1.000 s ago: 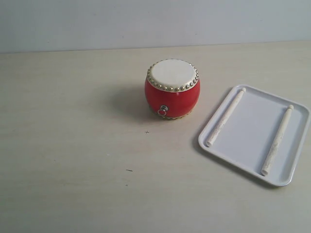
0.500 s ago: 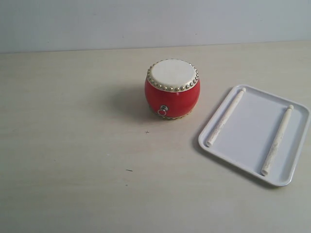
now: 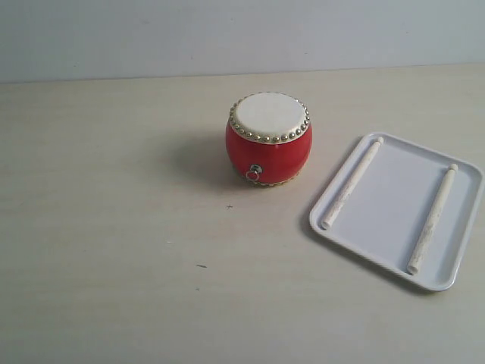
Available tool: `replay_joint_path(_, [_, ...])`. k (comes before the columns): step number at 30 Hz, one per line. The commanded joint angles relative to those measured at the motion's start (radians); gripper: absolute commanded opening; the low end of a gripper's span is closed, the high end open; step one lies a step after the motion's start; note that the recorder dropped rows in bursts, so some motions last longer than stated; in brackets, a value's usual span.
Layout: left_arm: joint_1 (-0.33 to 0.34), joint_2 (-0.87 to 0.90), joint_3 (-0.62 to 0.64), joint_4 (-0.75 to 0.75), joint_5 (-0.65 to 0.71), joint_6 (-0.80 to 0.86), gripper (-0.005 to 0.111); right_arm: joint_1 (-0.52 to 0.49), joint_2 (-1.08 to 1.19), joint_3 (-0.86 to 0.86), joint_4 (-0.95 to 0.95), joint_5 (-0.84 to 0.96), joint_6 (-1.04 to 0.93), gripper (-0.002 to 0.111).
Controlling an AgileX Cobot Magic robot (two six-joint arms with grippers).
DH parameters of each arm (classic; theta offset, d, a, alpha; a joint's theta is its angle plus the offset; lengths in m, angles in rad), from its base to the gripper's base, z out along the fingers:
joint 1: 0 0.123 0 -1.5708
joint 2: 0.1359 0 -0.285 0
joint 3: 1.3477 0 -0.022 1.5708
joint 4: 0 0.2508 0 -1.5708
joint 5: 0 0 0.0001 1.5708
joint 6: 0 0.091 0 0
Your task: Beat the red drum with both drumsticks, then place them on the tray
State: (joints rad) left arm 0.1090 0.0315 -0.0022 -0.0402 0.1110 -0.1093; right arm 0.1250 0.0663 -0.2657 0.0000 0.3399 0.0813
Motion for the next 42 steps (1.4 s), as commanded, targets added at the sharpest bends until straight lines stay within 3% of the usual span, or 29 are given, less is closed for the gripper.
replay_joint_path(1, [0.002,-0.007,0.002,0.004,-0.001,-0.002,0.0,-0.005,-0.065,0.086,-0.016,-0.017,-0.001,0.0])
replay_joint_path(10, [0.002,-0.007,0.002,0.004,-0.001,-0.002,0.0,-0.005,-0.066,0.266,0.011,-0.253,0.019,0.0])
replay_joint_path(21, [0.002,-0.007,0.002,0.004,-0.001,0.0,0.0,-0.005,-0.066,0.266,0.022,-0.207,0.025,0.0])
replay_joint_path(26, [0.002,-0.007,0.002,0.004,-0.001,0.0,0.0,-0.069,-0.066,0.266,0.024,-0.207,0.025,0.0])
replay_joint_path(42, [0.002,-0.007,0.002,0.004,-0.001,0.0,0.0,-0.069,-0.066,0.266,0.024,-0.207,0.025,0.0])
